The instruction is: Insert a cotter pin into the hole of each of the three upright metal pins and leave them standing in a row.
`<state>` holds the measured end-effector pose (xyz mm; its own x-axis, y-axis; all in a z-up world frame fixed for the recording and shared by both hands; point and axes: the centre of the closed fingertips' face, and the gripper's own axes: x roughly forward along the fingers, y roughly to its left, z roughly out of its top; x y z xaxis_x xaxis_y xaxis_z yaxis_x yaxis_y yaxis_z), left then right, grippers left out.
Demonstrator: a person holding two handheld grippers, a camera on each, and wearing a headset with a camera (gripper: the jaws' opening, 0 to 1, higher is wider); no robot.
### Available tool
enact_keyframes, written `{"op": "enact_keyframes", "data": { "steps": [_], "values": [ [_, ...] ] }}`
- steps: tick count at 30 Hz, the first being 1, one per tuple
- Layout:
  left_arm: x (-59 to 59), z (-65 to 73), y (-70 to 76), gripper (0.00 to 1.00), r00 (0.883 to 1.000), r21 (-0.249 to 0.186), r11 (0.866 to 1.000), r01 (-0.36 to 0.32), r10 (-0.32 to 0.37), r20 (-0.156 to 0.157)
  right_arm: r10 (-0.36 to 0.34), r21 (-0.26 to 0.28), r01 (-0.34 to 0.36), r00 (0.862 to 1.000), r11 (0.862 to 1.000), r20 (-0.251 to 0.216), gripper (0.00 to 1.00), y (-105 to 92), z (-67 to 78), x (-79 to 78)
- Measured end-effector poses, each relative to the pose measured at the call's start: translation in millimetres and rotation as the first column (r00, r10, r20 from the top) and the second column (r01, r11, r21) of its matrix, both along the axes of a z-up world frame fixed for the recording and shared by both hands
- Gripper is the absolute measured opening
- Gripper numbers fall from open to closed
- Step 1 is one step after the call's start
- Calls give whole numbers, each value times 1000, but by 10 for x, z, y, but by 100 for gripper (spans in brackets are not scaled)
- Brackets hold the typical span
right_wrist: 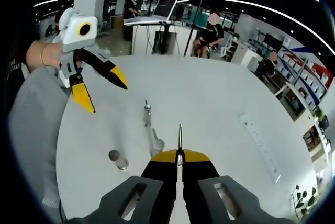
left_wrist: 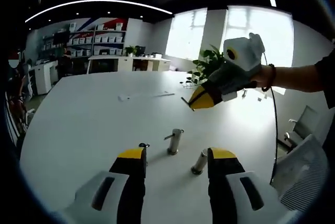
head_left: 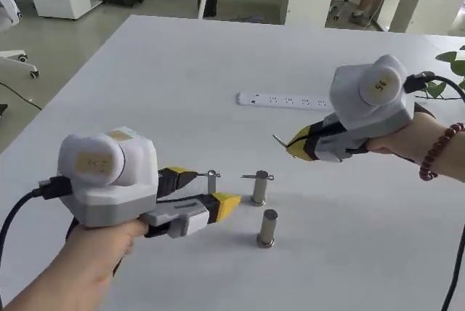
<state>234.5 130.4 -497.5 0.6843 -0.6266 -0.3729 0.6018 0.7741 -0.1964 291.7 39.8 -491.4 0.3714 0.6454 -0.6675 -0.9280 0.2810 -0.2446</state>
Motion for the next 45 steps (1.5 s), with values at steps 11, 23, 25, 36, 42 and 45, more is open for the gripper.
{"op": "enact_keyframes", "data": {
  "steps": [11,23,25,36,42,45],
  "values": [
    [-52,227,-149,38,998,-113,993,32,-37,-43,112,15,-113,992,993,58,0,174,128,-318],
    [-184,297,-318,32,990,-171,982,84,-102,-101,233,-7,-234,966,972,107,0,263,165,-720],
    [-213,289,-356,31,986,-179,979,96,-118,-116,254,-24,-253,960,967,116,0,273,165,-759],
    [-307,305,-467,14,973,-217,966,139,-174,-150,355,-138,-333,917,933,181,0,310,143,-912],
    [-323,290,-489,9,970,-229,964,133,-174,-169,368,-156,-342,911,927,186,0,324,113,-945],
    [-333,276,-499,5,967,-232,963,134,-178,-181,368,-159,-341,910,926,189,0,322,108,-944]
  ]
}}
